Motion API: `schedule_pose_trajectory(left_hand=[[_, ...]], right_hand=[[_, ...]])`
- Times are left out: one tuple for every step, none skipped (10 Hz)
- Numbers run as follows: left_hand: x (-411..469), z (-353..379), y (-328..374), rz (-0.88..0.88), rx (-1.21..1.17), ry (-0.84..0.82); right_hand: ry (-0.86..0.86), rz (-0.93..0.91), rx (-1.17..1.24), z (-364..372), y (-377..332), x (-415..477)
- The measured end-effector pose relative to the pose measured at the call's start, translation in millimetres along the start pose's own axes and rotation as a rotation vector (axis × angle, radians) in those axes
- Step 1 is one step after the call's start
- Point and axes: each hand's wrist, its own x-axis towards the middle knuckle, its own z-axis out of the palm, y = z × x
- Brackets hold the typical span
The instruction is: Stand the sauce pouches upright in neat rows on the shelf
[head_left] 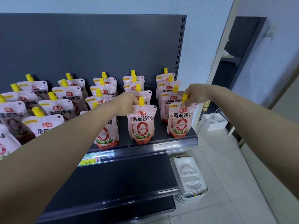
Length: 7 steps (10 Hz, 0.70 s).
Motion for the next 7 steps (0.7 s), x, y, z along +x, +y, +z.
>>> schedule_pose_trajectory(left_hand=[[-3.2, -1.0, 1.5, 0.003, 0.009, -0.003], [-9.5, -5.3, 4.2, 0.006, 0.011, 0.026], [-16.8, -10.9, 7.2, 0.013, 0.065, 0.08], [-28.4, -21.6, 12.0, 0.019, 0.077, 0.138], [-39.7, -36.3, 13.9, 0.051, 0.108, 0.187], [-58.5, -55.1, 16.9, 0.057, 0.187, 0.2], [-73.7, -70.6, 17.1, 0.081, 0.28, 0.248]], right_hand=[[-0.016, -0.016, 0.003, -0.8, -0.8, -3.2], [0.053, -0.037, -0.047, -5.5, -4.7, -7.4], [0.17, -0.092, -0.095, -8.8, -13.1, -11.2], [0.29, -0.15, -0.149, -10.0, -29.0, -21.1], [0.367, -0.233, -0.225, -12.7, -48.4, -32.7], [0.395, -0.296, -0.311, -15.0, -74.1, -50.1], [0.446, -0.342, -0.379, -17.5, -98.8, -62.3]])
